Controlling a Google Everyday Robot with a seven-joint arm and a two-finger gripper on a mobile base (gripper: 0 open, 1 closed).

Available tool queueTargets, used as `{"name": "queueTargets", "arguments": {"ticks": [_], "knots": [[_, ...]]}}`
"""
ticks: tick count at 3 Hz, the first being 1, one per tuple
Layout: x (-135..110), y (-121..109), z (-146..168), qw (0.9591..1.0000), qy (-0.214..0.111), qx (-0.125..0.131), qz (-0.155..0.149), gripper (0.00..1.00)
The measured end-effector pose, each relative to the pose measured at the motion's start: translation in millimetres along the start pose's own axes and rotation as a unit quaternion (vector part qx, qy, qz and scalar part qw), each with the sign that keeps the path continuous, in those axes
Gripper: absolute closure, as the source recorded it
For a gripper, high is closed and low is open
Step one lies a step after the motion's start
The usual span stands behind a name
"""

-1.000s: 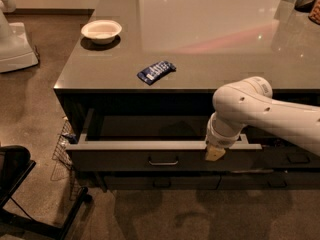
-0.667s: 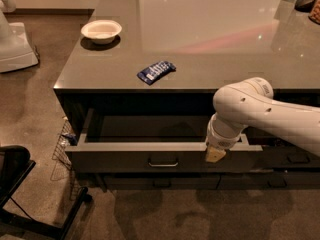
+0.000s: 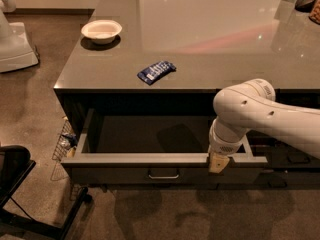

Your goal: Open top drawer

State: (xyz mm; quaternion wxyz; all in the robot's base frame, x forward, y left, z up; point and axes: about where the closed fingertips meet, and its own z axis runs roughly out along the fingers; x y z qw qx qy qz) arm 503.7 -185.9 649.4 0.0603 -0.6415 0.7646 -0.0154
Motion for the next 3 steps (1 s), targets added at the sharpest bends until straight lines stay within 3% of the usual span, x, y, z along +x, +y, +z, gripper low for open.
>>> {"name": "queueTargets", "arguments": {"ticks": [1, 2, 3], "knots": [[7, 24, -11, 0.9993, 0.019, -0.034, -0.002, 1.0], [7, 25, -10, 0.9992, 0.02, -0.036, -0.003, 1.0], [11, 38, -14, 0.9981, 0.028, -0.055, -0.005, 1.0]]}}
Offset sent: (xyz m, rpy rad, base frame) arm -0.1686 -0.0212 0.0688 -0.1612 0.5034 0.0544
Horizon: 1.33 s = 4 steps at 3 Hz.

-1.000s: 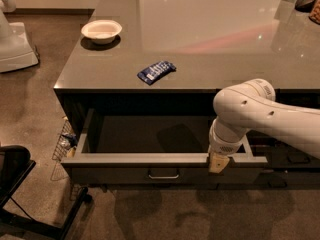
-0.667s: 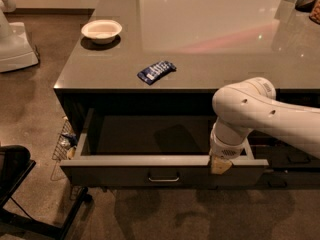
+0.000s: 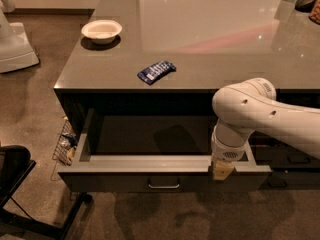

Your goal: Open top drawer

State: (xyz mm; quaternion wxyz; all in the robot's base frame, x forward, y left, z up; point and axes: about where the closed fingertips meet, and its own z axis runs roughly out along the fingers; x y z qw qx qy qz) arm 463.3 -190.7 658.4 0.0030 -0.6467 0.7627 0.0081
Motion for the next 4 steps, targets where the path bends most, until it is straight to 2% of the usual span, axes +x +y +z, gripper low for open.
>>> {"name": "queueTargets", "arguments": {"ticks": [1, 2, 3, 4], "knots": [[0, 0, 0, 1.0, 0.0, 0.0, 0.0, 1.0], [2, 11, -2, 0.9998, 0.005, -0.018, -0.006, 1.0], [2, 11, -2, 0.9998, 0.005, -0.018, -0.006, 1.0], [3, 12, -2, 0.9998, 0.006, -0.017, -0.006, 0.82]]}}
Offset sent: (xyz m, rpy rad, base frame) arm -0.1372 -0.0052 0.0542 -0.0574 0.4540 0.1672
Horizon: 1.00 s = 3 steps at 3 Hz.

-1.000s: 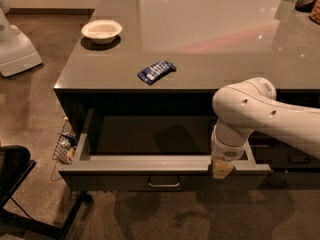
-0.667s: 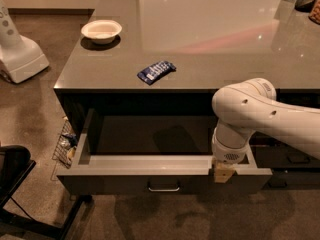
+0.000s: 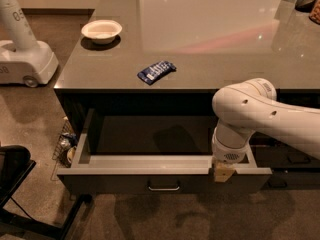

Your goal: Open top drawer

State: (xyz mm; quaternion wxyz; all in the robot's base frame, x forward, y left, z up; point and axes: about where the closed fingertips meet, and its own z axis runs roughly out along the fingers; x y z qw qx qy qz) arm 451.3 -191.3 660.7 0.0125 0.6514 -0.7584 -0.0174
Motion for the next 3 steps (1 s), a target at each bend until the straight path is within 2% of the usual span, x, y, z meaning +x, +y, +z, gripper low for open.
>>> {"name": "queueTargets", "arguments": {"ticks": [3], "knots": [[1.8, 1.9, -1.3, 1.0, 0.002, 0.001, 0.001, 0.12]]}}
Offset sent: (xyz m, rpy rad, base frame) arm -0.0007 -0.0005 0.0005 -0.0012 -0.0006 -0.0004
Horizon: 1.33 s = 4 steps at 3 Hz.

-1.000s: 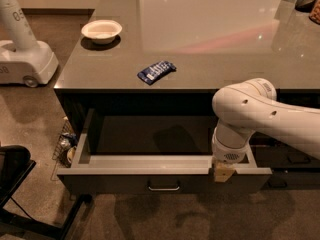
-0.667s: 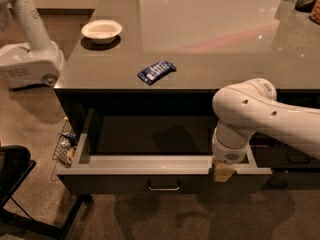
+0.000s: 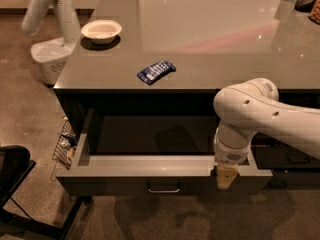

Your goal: Open top drawer

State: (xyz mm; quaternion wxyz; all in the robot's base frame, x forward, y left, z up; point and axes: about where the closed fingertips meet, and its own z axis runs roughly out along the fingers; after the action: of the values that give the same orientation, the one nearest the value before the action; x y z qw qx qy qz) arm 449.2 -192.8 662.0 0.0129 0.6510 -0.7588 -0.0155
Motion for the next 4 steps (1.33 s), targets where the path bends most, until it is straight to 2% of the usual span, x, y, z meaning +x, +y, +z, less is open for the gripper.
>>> {"name": "queueTargets", "arguments": {"ticks": [1, 2, 3, 4], "knots": [[0, 0, 0, 1.0, 0.0, 0.0, 0.0, 0.0], [5, -3, -11, 1.0, 0.005, 0.0, 0.004, 0.0], [18, -20, -52, 0.9992, 0.029, 0.025, 0.012, 0.13], [41, -48, -102, 0.9972, 0.048, 0.055, 0.019, 0.36]]}}
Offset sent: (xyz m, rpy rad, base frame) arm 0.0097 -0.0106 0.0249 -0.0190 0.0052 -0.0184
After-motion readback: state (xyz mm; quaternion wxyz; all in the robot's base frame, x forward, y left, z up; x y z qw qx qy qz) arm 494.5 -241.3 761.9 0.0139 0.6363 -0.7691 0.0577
